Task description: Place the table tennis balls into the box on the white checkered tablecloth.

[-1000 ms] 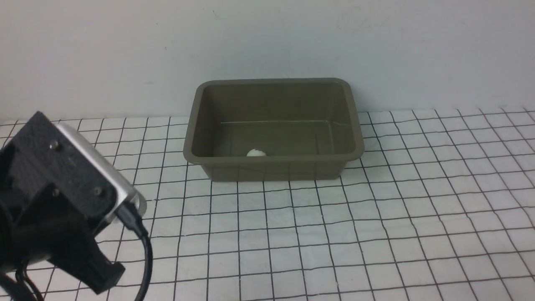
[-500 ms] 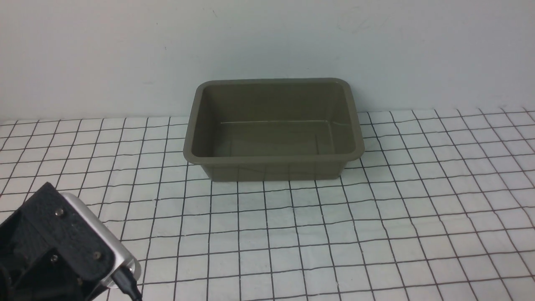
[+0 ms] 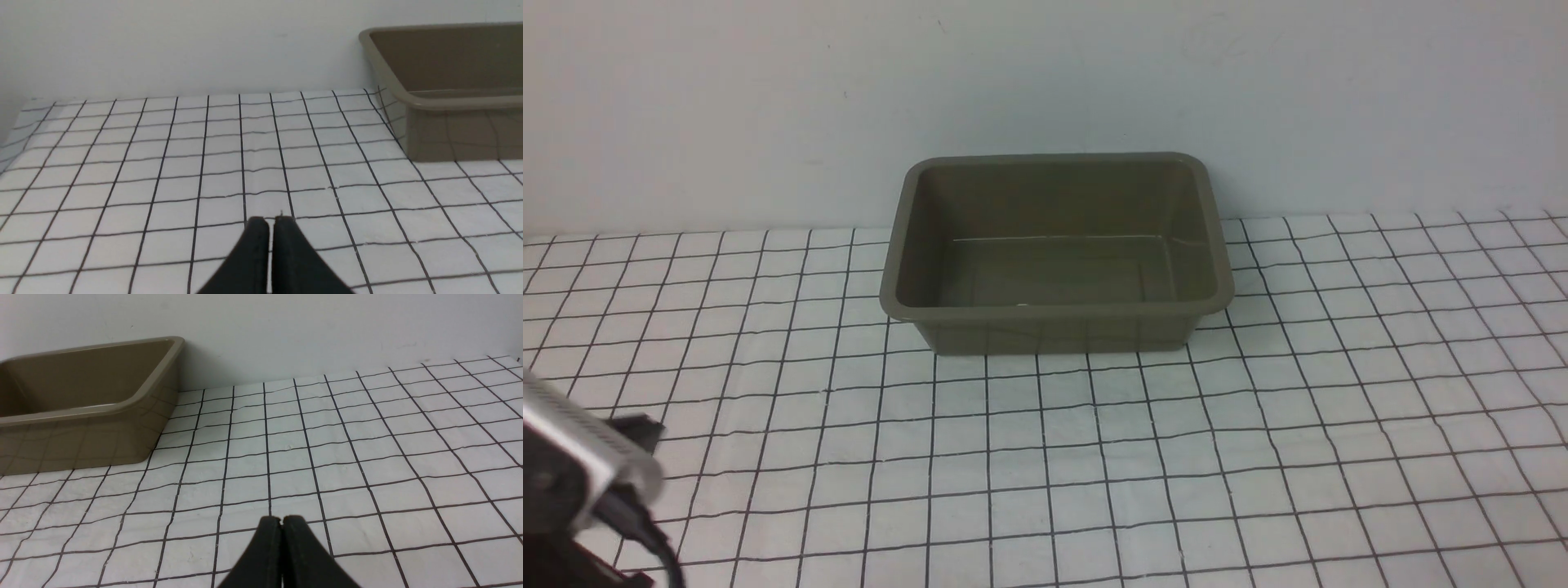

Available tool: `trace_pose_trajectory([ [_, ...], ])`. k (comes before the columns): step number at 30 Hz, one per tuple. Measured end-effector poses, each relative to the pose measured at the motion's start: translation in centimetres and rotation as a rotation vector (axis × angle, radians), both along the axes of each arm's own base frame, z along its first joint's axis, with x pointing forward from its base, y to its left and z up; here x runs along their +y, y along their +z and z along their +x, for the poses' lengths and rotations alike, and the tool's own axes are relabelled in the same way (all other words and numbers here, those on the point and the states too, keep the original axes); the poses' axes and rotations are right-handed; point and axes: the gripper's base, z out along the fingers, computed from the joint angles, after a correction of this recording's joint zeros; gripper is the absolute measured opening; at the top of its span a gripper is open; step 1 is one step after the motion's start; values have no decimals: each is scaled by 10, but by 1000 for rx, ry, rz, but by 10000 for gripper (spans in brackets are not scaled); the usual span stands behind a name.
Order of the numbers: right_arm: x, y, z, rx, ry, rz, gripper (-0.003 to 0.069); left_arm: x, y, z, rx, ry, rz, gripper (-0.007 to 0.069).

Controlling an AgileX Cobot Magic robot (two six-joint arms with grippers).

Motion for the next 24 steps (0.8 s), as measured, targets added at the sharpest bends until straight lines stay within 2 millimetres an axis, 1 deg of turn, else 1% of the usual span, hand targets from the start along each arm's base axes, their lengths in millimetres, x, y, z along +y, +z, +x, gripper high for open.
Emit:
trace_pose_trajectory([
  [6,0,0,0,0,0,0,-14,-2,7,-9,-110,-15,13,-4],
  [10,0,0,0,0,0,0,-14,-4,7,-13,-130,-36,16,-4],
  [19,0,0,0,0,0,0,-14,-11,-4,-15,-14,-114,-2,-4],
  [24,0,0,0,0,0,0,-14,-13,-2,-15,-26,-113,-135,-4],
])
